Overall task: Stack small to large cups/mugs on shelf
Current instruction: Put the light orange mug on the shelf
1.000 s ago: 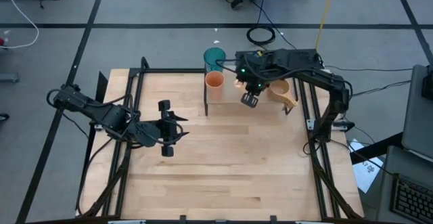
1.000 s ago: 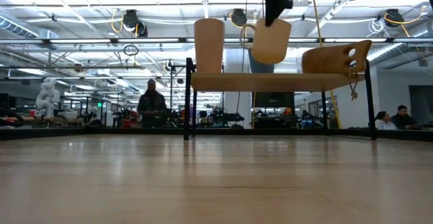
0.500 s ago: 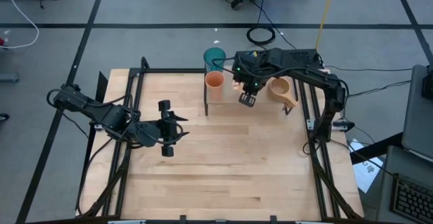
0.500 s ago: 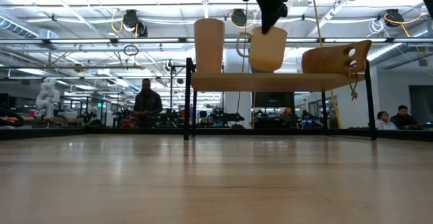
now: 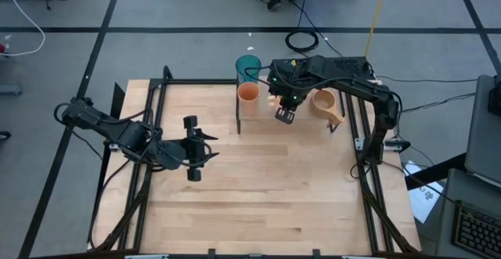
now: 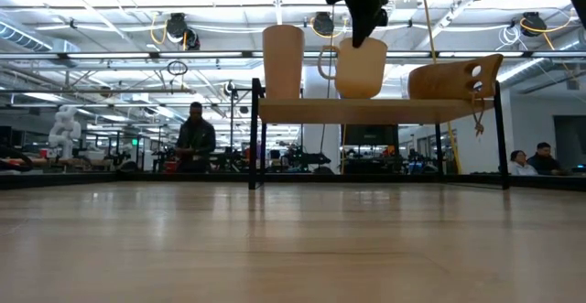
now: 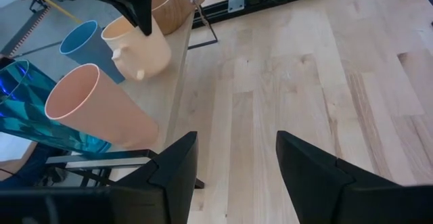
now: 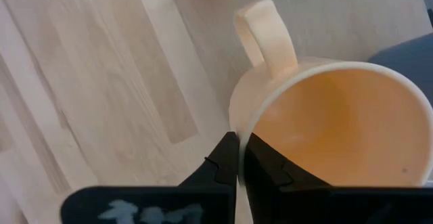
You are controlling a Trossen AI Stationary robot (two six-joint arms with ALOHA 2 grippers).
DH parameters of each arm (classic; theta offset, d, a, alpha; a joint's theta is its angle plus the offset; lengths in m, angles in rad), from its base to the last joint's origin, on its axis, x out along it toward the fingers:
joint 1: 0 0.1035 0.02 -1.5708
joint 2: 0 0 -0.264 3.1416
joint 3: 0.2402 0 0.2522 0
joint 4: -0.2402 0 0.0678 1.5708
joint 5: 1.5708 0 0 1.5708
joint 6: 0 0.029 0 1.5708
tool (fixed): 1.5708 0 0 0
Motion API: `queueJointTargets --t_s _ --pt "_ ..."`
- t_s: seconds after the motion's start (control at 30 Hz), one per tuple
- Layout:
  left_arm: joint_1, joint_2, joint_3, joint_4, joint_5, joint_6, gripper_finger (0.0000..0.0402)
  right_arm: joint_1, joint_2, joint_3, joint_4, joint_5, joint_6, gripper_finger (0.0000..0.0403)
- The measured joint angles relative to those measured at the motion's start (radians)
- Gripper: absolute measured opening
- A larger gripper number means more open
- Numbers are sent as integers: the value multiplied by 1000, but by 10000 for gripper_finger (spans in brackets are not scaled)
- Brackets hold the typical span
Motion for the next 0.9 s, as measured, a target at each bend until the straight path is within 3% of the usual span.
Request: queueJointTargets --t_s 0.43,0.9 --pt "0 0 0 0 0 0 202 0 7 0 -3 1 -20 6" --pt "0 0 0 0 1 3 202 0 7 0 7 2 -23 62"
